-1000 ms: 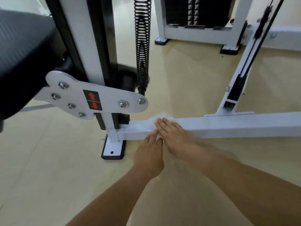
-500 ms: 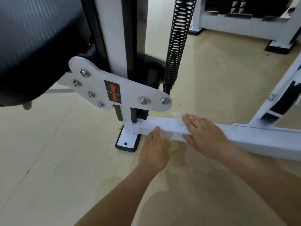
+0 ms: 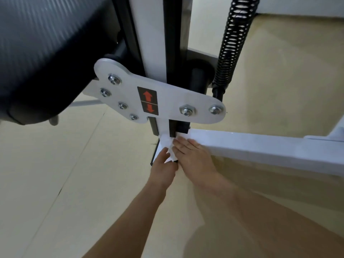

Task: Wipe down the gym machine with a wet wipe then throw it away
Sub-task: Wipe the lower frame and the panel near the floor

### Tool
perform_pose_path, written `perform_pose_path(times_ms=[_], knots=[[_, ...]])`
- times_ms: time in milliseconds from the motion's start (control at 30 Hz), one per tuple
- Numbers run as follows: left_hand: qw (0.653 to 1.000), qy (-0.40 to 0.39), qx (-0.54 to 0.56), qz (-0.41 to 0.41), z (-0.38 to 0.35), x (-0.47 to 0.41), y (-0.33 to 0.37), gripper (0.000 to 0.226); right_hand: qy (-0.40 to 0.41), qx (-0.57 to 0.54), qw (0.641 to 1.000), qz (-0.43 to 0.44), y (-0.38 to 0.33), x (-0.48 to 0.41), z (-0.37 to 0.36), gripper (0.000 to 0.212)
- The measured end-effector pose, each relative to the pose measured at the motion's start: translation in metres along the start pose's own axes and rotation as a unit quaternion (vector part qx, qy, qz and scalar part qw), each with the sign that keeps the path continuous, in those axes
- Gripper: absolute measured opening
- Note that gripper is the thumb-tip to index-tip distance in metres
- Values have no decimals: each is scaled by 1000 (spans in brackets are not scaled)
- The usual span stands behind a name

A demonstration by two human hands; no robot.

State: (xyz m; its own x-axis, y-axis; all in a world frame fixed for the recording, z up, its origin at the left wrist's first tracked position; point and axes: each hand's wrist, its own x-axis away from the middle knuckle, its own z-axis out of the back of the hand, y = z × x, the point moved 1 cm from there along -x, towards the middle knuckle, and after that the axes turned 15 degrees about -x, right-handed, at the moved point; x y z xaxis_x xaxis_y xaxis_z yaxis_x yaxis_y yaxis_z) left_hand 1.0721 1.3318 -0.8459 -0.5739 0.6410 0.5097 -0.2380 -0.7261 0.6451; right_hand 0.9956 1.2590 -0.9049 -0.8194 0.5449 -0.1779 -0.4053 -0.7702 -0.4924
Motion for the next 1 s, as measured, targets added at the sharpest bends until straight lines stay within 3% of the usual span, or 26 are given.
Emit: perform_pose_path(times_ms=[33, 100, 167, 300, 400, 500, 534, 634, 700, 767, 867, 1001], knots=[[999, -30, -3, -11, -2, 0, 4, 51, 37, 4, 999, 14, 6, 5, 6, 39], [998, -60, -23, -18, -9, -2, 15, 51, 84, 9, 996, -1, 24, 19, 21, 49], [998, -53, -38, -15, -17, -4, 26, 47, 98, 34, 994, -29, 41, 31, 33, 57], [995, -70, -64, -9, -25, 4, 29, 43, 103, 32, 993, -47, 35, 37, 44, 48], [992, -72, -95, -40, -19, 10, 28, 29, 96, -75, 990, -71, 22, 37, 51, 30], [996, -53, -36, -68, -14, 21, 28, 47, 69, -256, 940, -216, 13, 47, 70, 18], [994, -55, -22, -86, -11, 27, 28, 53, 50, -316, 920, -228, 6, 52, 79, 17], [979, -145, 9, -144, 2, 47, 29, 38, 18, -395, 900, -185, -16, 60, 113, 25], [964, -200, 35, -172, 17, 58, 32, 30, -5, -379, 913, -154, -30, 58, 138, 22], [967, -166, 50, -185, 33, 63, 37, 31, 27, -312, 939, -140, -41, 57, 161, 18], [977, -22, 103, -184, 54, 73, 55, 26, 127, -211, 965, -94, -60, 53, 199, 14], [950, 161, 144, -224, 69, 81, 89, 20, 212, 45, 975, 55, -82, 29, 226, 9]])
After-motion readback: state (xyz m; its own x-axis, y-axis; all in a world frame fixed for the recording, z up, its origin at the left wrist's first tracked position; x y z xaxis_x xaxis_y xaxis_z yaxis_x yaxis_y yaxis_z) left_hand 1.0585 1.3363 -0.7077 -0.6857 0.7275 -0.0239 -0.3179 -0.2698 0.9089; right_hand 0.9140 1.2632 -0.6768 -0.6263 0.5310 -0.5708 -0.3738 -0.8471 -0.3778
